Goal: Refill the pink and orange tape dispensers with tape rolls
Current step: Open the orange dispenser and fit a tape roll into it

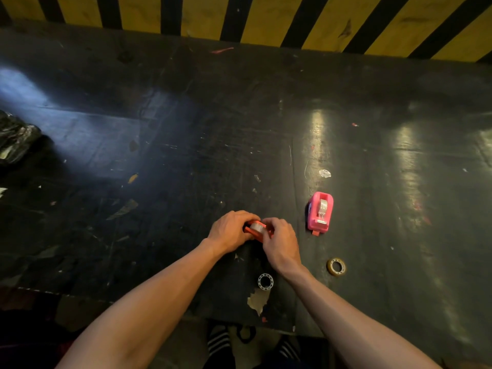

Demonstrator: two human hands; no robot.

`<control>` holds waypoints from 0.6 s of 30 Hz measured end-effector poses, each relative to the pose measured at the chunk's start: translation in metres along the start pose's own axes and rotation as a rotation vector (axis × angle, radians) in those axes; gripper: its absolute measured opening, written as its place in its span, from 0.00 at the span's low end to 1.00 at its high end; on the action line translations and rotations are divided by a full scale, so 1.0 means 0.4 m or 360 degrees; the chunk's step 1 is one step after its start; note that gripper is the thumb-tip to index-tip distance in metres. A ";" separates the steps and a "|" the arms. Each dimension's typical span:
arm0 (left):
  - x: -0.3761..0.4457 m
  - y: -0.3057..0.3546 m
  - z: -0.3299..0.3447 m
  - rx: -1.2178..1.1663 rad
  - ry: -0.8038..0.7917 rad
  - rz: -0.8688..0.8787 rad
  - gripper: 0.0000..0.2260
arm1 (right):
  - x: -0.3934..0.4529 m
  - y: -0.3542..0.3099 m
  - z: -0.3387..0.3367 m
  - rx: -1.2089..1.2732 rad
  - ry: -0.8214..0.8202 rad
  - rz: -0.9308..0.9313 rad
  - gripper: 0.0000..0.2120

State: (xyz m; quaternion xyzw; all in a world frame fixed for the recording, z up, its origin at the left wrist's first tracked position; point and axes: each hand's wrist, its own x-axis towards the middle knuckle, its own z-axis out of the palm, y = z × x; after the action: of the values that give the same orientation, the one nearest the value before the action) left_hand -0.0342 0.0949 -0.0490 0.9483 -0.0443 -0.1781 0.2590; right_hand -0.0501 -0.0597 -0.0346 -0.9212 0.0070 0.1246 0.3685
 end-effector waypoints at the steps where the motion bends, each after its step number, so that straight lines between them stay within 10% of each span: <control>1: 0.000 0.000 0.001 -0.0005 0.0001 -0.0006 0.22 | -0.001 0.005 -0.003 0.0016 0.0005 0.0008 0.12; 18: -0.021 0.008 0.012 -0.0021 0.0085 -0.0030 0.22 | 0.009 -0.042 0.006 0.0012 0.0074 0.0473 0.06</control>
State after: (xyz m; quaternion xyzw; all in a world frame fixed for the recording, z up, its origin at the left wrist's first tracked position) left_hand -0.0436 0.0914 -0.0485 0.9513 -0.0272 -0.1555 0.2646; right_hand -0.0456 -0.0453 -0.0257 -0.9113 0.1522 0.1564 0.3491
